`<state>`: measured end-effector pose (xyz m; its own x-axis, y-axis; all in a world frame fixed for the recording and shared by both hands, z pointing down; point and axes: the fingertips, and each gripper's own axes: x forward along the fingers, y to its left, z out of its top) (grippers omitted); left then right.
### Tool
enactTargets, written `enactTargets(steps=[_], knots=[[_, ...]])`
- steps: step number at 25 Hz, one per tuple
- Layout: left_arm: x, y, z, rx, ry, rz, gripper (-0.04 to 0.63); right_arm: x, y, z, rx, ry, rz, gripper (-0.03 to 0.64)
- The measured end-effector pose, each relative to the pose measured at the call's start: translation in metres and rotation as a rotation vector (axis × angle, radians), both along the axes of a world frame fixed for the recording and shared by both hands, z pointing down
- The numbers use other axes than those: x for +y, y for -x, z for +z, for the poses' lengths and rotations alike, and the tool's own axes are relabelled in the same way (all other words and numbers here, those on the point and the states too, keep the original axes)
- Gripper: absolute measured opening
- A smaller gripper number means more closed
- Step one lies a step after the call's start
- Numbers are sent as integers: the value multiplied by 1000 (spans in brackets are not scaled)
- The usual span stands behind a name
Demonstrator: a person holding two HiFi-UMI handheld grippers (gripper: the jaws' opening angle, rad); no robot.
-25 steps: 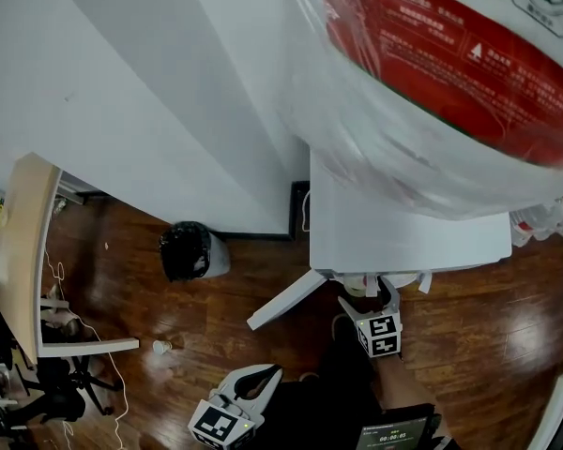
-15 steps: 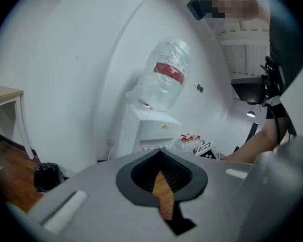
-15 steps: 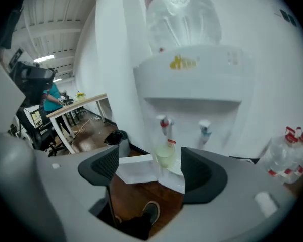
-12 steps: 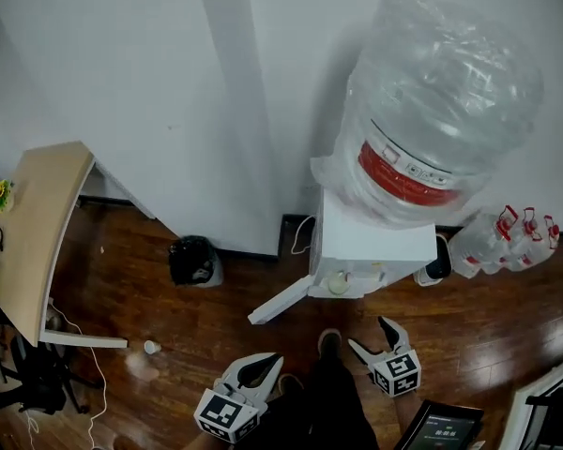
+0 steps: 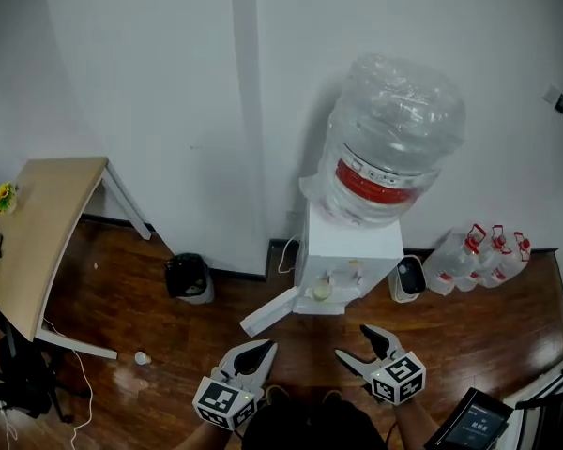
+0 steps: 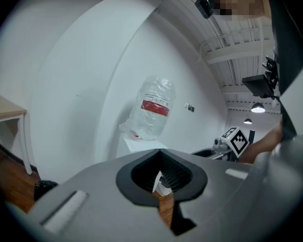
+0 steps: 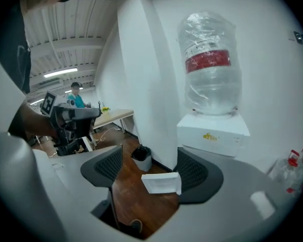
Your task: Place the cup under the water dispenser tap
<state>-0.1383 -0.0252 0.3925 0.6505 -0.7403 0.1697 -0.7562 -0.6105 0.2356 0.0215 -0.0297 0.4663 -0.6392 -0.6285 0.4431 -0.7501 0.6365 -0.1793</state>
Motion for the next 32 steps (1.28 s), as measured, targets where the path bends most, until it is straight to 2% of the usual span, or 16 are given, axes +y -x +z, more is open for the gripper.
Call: enactTargets(steps=[3,6,8,13,18,23,32], knots=[[18,-2,-11,7,-38,-13,58,19,3,-29,-24,-29,-64,307],[38,-6,-24,7,-75,-30,58,41,4,-48,-49,-19,-126,192],[56,-8,-35,17,-113,-52,58,61,1,-61,-65,-32,-156,148],[97,-22,-59,37,-128,-137,58,105,-30,-99,-74,-93,-152,91],[152,-52,-71,-7,-149,-120,61,155,-58,-123,-81,-157,-137,2],[189,-71,-86,-35,-151,-131,64,185,-81,-142,-132,-207,-103,2],[219,-64,-103,-47,-145,-32,83,215,-69,-163,-135,-251,-14,0]])
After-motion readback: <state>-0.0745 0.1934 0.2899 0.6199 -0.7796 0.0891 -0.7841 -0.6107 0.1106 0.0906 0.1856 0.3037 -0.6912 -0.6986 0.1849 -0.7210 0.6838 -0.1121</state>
